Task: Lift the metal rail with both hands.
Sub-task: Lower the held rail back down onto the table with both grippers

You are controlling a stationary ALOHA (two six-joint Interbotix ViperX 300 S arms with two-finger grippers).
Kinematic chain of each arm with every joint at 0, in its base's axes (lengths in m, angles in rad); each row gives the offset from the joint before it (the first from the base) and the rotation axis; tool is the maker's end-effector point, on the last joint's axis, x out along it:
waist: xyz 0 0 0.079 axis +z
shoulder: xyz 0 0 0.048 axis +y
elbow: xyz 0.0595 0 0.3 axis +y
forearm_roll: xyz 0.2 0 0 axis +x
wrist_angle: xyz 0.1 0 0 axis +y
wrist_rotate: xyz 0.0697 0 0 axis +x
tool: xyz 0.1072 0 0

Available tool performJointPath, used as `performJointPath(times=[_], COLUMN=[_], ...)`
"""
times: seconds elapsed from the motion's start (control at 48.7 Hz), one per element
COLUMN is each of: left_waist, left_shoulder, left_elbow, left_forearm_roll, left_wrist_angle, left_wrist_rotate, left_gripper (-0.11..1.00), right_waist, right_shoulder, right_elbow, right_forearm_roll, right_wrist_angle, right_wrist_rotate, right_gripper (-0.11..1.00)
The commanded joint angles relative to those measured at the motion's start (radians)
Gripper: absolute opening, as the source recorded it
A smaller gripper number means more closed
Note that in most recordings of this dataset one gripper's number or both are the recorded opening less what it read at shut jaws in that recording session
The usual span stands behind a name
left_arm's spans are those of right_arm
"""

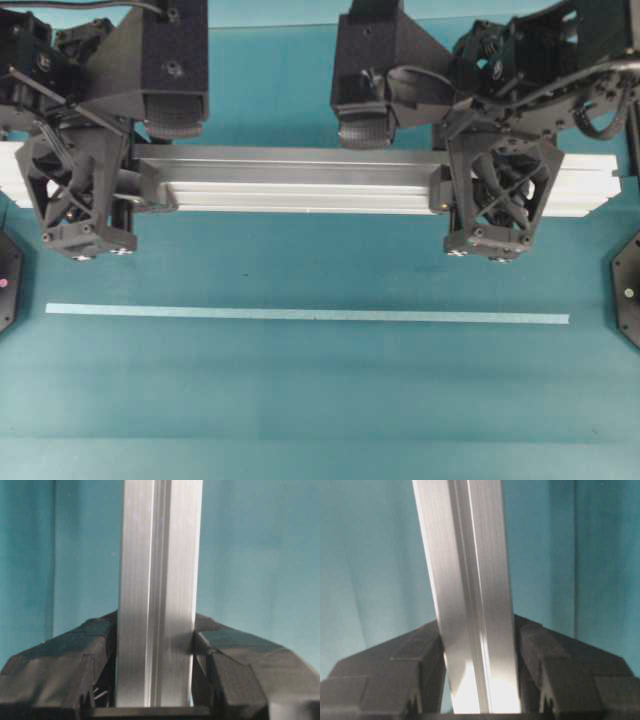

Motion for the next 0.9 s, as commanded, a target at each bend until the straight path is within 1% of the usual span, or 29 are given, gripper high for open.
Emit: performJointPath(times=[0.0, 0.164, 0.267, 0.329, 0.431, 0.555, 0.698, 0.883], left_waist=[0.012, 0.012, 0.018, 0.017, 0.017, 0.021, 0.020, 0.018], left_shoulder=[-0.014, -0.025, -0.026, -0.023, -0.023, -0.021, 0.003, 0.032], left_elbow=[0.029, 0.164, 0.259, 0.304, 0.376, 0.443, 0.505, 0.568], left_forearm_roll=[0.002, 0.003, 0.002, 0.002, 0.002, 0.003, 0.002, 0.002], left_wrist_angle=[-0.037, -0.126, -0.175, -0.206, -0.272, -0.364, -0.420, -0.472], left_wrist_rotate=[-0.005, -0.015, -0.014, -0.012, -0.006, 0.000, -0.011, -0.005], left_gripper=[0.36, 0.36, 0.36, 0.36, 0.36, 0.36, 0.36, 0.36], right_waist=[-0.005, -0.005, -0.006, -0.009, -0.009, -0.008, -0.008, -0.002], right_shoulder=[-0.003, -0.025, -0.035, -0.041, -0.046, -0.040, -0.032, -0.011], right_elbow=[0.049, 0.163, 0.252, 0.321, 0.397, 0.477, 0.560, 0.615], right_forearm_roll=[-0.020, -0.020, -0.020, -0.020, -0.020, -0.018, -0.018, -0.018], right_wrist_angle=[-0.028, -0.115, -0.189, -0.238, -0.310, -0.410, -0.505, -0.584], right_wrist_rotate=[-0.005, -0.006, -0.005, 0.002, 0.003, 0.006, 0.006, 0.005], right_gripper=[0.39, 0.39, 0.39, 0.39, 0.39, 0.39, 0.39, 0.39])
